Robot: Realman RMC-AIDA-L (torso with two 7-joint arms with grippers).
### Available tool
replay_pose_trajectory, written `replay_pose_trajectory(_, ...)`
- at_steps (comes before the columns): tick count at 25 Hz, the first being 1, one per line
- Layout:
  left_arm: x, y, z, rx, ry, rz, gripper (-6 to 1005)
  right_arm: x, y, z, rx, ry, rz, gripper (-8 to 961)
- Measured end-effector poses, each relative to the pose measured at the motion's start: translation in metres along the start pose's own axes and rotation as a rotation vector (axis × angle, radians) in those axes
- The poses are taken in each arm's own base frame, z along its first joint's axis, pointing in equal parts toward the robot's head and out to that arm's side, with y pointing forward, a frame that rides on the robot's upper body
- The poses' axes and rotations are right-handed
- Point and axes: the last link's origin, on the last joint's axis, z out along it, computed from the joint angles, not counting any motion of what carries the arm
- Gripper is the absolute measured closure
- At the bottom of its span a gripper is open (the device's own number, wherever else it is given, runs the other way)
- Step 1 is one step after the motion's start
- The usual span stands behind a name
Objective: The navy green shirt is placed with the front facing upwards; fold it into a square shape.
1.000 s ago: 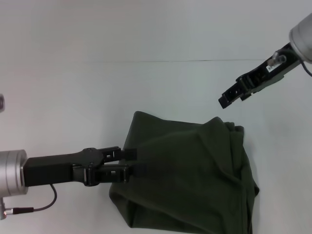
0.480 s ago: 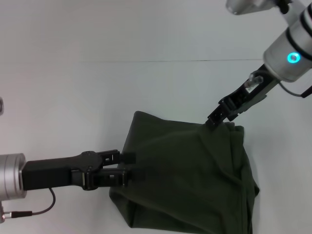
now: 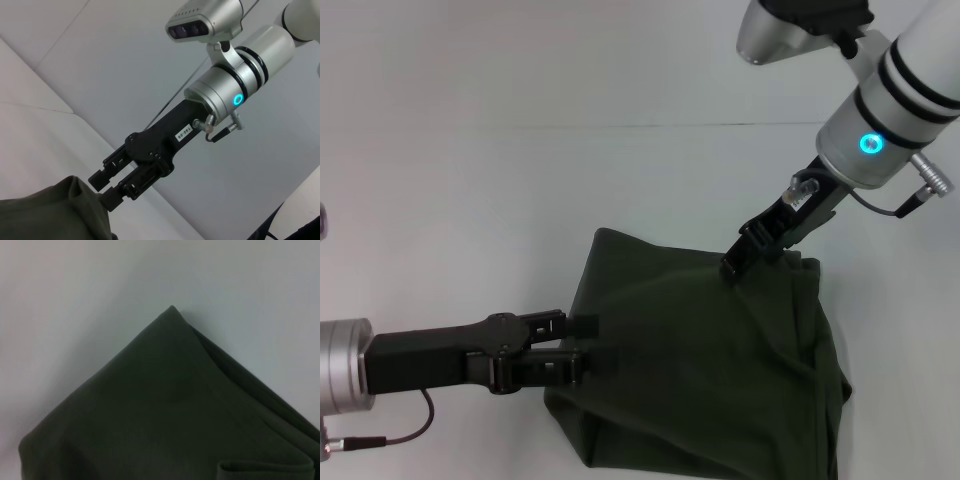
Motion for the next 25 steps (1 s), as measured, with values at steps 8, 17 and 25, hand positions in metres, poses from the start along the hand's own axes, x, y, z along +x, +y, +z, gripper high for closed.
replay_pose_trajectory(8, 0.001, 0.000, -0.001, 0.004, 0.008, 0.000, 109, -0.001, 0.003, 0.007, 0.050, 0.028, -0.035, 309)
replay_pose_trajectory(17, 0.001, 0.000, -0.002, 0.005, 0.008, 0.001, 110, 0.002, 0.003, 0.016, 0.062, 0.049, -0.043, 309)
replay_pose_trajectory(25, -0.001, 0.000, -0.001, 0.003, 0.011, 0.004, 112, 0.004, 0.002, 0.023, 0.061, 0.055, -0.044, 319)
